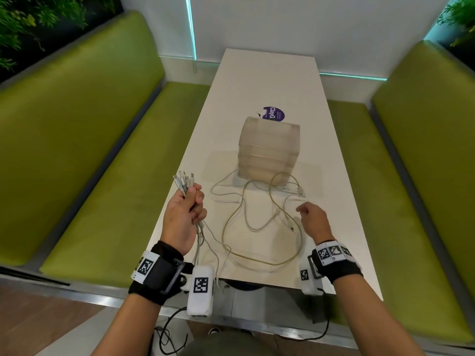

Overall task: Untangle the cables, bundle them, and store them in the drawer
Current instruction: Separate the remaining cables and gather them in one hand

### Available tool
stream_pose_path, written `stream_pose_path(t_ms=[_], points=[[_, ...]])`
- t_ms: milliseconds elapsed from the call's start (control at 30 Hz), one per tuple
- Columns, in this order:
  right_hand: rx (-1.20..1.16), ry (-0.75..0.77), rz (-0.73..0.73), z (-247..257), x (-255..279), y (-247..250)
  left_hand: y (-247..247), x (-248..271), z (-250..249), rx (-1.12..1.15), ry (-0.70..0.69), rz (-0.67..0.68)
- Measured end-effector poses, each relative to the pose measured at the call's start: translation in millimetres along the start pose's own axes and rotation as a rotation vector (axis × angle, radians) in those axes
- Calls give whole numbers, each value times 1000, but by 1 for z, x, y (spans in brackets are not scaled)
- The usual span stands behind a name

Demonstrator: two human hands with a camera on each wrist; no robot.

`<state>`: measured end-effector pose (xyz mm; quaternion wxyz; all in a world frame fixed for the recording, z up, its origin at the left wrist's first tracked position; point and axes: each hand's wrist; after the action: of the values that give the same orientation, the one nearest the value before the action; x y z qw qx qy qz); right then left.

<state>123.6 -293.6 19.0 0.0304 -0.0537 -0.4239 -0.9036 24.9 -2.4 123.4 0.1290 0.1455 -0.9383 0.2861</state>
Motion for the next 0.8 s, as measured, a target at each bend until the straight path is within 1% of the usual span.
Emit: stream_pose_path(t_ms=[100,200,267,367,467,533,600,700,733,800], points=[[-11,-62,167,4,-1,-2,-3,1,2,-6,5,3],[50,-40,184,11,3,-13,-6,2,3,-11,8,8],[95,-26,158,14,4,-16,-6,2,3,-16,8,9],[117,-23,77,15,2,-9,-6,1,3,-24,6,10],[242,94,-47,16,1,11,-6,0,2,-31,2,23],[243,191,-113,22,2,30,-7,-2,3,-39,-1,32],[123,250,-181,34,5,52,-9,-3,3,-47,0,44],[-216,292,-360,59,15,87,-12,-4,4,-66,1,61],[-327,307,-399,69,19,98,-13,-3,3,-73,2,67],[-536,361,-397,89,31,116,-17,-2,2,-78,5,75]])
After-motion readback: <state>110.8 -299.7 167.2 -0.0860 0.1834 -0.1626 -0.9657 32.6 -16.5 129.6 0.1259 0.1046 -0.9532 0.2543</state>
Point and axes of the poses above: each hand's wrist, its own x-axis away from the middle knuckle, its own y-axis out of the back of the hand, z = x × y, and after that the axes turned 9 degrees about y, right-handed
